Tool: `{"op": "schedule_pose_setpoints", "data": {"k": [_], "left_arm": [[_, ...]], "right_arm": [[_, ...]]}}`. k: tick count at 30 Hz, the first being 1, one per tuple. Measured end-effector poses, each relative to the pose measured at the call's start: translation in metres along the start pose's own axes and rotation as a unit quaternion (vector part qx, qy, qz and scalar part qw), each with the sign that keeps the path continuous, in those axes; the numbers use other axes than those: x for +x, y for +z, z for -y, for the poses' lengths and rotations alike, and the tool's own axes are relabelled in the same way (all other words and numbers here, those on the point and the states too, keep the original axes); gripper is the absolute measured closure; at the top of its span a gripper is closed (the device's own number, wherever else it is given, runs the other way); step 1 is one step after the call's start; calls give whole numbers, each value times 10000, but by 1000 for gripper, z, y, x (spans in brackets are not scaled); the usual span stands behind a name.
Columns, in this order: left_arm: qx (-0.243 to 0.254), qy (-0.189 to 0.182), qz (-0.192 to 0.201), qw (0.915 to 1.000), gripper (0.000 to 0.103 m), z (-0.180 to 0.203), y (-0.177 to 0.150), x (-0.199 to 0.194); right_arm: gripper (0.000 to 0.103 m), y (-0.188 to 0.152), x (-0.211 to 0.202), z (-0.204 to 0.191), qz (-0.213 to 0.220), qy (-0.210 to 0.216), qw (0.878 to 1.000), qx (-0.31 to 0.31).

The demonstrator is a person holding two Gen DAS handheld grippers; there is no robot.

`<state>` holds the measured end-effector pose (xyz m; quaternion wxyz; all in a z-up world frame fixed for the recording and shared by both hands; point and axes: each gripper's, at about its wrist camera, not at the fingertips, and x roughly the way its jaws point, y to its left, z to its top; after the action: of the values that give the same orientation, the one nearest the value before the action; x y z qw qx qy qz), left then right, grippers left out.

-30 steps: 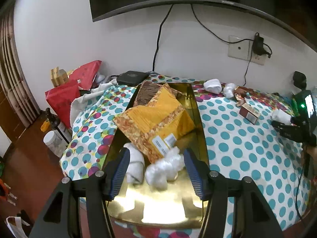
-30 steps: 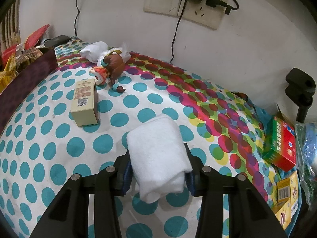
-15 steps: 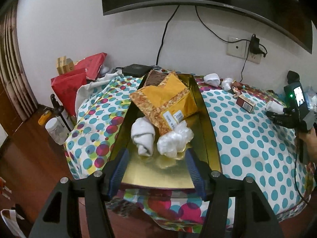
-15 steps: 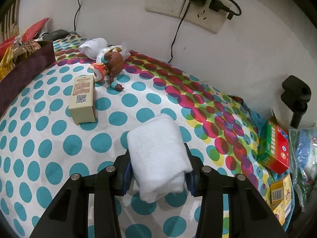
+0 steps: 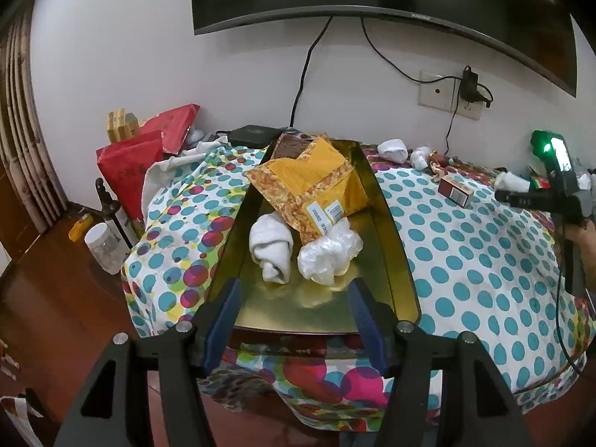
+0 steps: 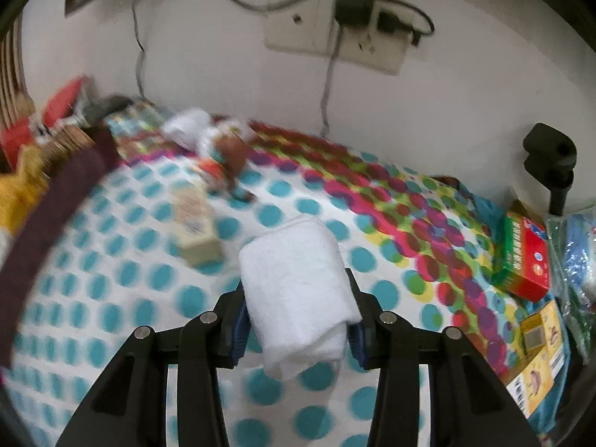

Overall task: Organize objects
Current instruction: 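Carry the white towel into the gold tray with the right tool and release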

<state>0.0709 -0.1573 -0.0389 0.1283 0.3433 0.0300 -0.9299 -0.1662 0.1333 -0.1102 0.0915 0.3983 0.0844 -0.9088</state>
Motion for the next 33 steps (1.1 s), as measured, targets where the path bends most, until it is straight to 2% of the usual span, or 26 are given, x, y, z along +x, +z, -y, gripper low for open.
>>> {"op": "schedule_pose_setpoints", "data": {"k": [3,7,12,16,20,24,33], "left_arm": [[-78,-22,-11,10000,42,-5,-1,0],[-275,-55,37,9996,42,-17,-1,-5],[-447,25,97,9989,42,-31,-1,-11],[-615,-9,39,9981,42,-44,-3,-12],[-675,30,39,9977,42,-51,-5,-14],[-632,58,43,9980,42,-56,-7,-15],[-501,57,25,9987,42,-57,-8,-17]], "right_arm": [[62,9,-21,-23,191,377,9991,-52],[62,21,-54,-74,497,992,9933,-329],[62,25,-85,-150,681,1804,9778,-826],[62,18,-94,-206,559,2268,9644,-1237],[61,5,-90,-244,318,2492,9563,-1497],[61,-11,-85,-271,105,2513,9502,-1841],[58,-22,-71,-284,-79,2501,9474,-1996]]}}
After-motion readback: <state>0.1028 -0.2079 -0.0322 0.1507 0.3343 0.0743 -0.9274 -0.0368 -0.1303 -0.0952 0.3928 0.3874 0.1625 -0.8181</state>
